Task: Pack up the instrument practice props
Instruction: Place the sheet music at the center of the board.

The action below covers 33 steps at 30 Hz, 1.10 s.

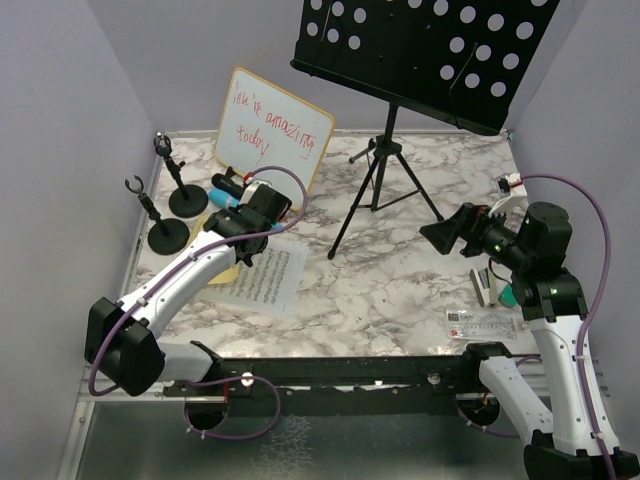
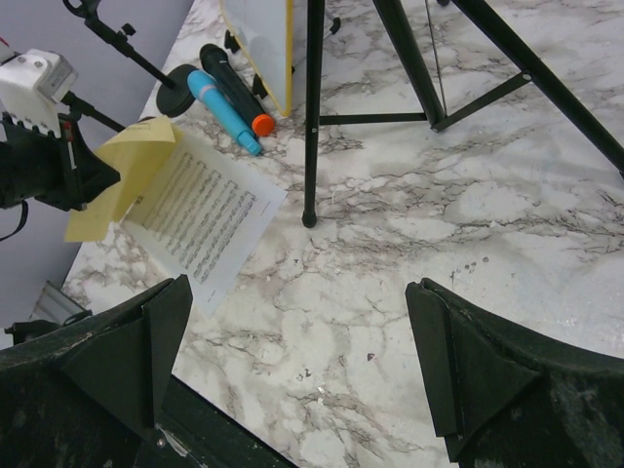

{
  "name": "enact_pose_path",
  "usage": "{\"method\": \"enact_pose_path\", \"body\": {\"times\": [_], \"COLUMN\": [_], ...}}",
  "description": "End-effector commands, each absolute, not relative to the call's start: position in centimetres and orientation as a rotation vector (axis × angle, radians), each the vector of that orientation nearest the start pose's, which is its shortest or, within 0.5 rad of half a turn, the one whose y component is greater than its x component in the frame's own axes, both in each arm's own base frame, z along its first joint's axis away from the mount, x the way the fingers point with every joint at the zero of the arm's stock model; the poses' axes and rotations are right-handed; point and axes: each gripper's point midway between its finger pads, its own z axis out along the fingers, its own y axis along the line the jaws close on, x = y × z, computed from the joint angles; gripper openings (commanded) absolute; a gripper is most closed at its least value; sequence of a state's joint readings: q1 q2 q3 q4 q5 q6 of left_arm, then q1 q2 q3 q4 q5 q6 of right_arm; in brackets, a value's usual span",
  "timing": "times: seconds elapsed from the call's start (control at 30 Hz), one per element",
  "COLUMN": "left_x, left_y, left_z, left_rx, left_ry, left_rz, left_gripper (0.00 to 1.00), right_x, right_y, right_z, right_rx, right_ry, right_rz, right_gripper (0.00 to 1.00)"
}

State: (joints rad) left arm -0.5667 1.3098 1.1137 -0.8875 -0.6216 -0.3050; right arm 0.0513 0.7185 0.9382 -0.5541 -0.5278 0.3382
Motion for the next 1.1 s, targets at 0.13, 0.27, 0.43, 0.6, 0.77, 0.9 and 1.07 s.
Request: {"method": "enact_pose_path", "body": {"times": [0.13,0.27,0.43,0.6,0.77,0.9,1.07], "left_x": [28.1,27.6,26.9,26.7,26.0,25.7,25.6], "left_y": [-11.5,-13.0,-15.0,-14.8,-14.2,-15.0,-16.6], "left_z": [13.5,12.4,11.3,9.2,6.7,5.9,5.2], "left_rx": [0.158,0.187,0.227,0.264,0.322,0.367,0.415], "left_ry": [2.460,2.475,2.478,2.500,2.535,2.525,2.508], "left_rz": [0.266,0.251,0.233,0.317,0.423,0.436,0.423], "left_gripper": [0.00,0.00,0.00,0.00,0.07,0.12,0.17], "right_x": [23.7,23.7,23.8,23.8,23.8,23.8,23.9], "right_y": [11.0,11.0,11.0,11.1,11.1,11.1,11.1], "right_z": [28.8,28.8,28.7,28.6,28.5,28.5,28.5], "right_rx": [-0.102,-0.102,-0.103,-0.105,-0.105,-0.107,-0.107], "right_ry": [1.917,1.917,1.917,1.920,1.922,1.921,1.921], "right_rz": [0.729,0.730,0.734,0.735,0.736,0.737,0.739], "right_gripper": [1.00,1.00,1.00,1.00,1.00,1.00,1.00]}}
